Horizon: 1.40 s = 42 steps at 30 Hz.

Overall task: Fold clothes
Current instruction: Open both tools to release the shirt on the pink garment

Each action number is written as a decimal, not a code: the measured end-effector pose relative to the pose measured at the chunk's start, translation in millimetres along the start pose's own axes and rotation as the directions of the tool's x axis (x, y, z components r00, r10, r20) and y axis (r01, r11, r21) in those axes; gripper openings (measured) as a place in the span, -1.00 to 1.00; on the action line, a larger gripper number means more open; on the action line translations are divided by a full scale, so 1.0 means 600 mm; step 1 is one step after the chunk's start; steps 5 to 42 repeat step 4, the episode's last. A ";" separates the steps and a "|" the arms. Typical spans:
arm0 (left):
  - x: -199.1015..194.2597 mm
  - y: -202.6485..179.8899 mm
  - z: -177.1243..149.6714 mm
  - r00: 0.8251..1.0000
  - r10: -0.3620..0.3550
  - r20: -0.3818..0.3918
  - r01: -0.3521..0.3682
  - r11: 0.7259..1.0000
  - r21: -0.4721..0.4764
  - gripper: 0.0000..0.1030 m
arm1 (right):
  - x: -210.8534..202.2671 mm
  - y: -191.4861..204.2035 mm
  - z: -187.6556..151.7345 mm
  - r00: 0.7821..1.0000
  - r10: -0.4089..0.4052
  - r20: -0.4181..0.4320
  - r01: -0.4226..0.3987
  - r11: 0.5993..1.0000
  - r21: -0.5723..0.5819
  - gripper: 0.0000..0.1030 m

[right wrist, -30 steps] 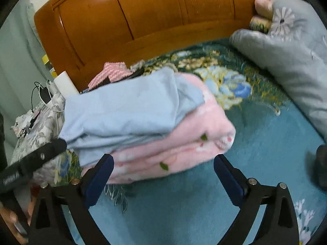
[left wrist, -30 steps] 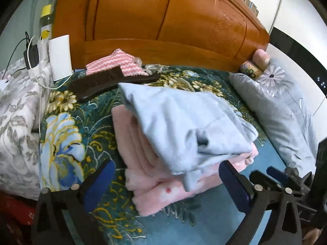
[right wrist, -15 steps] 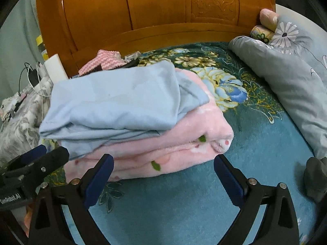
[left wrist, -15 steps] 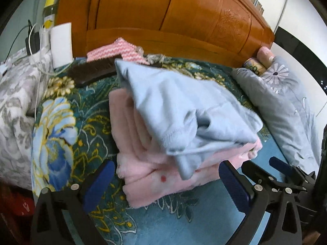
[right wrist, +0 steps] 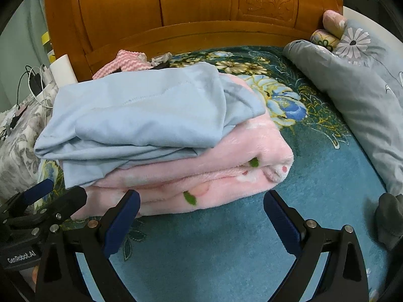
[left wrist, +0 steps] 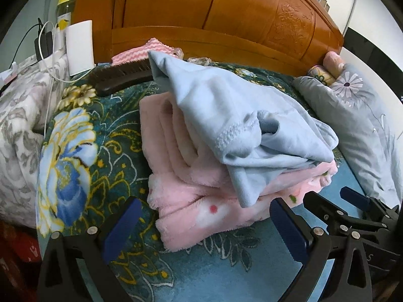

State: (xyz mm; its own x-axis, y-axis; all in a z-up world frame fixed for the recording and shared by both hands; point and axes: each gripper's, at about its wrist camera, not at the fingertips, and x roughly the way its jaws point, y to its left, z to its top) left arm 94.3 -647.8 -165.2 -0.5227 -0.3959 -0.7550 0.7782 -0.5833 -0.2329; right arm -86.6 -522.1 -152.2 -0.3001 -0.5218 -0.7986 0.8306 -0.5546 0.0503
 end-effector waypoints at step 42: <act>-0.012 -0.004 -0.006 0.997 0.041 0.073 -0.042 0.999 0.015 1.00 | 0.002 0.000 -0.001 1.000 -0.007 -0.002 0.007 1.000 0.001 0.92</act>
